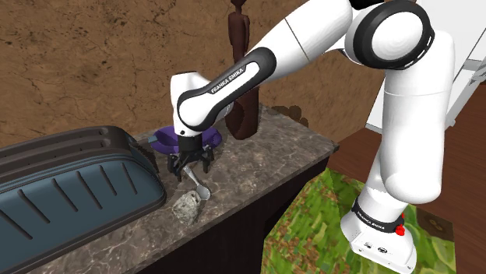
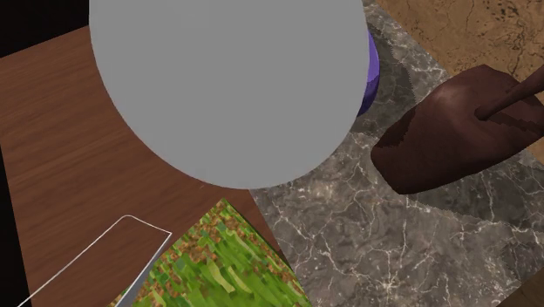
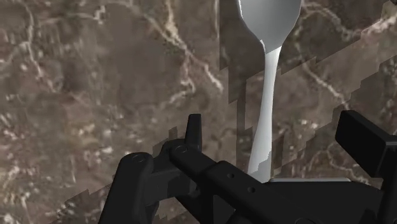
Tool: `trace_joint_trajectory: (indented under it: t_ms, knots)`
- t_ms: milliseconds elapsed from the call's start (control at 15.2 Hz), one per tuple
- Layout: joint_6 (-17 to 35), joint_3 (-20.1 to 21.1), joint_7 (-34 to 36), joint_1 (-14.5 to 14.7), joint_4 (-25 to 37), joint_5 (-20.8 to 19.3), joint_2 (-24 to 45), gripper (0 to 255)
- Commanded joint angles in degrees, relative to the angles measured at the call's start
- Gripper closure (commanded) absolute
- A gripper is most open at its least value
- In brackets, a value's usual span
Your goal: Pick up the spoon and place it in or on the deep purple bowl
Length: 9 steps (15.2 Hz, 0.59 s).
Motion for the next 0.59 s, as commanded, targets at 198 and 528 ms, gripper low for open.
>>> trace_joint_trajectory:
  t_ms: [198,528]
  knots:
    - [0.27,-0.01,0.01,0.04,-0.09,-0.03,0.16,0]
    - [0.26,-0.01,0.01,0.03,-0.09,-0.03,0.15,255]
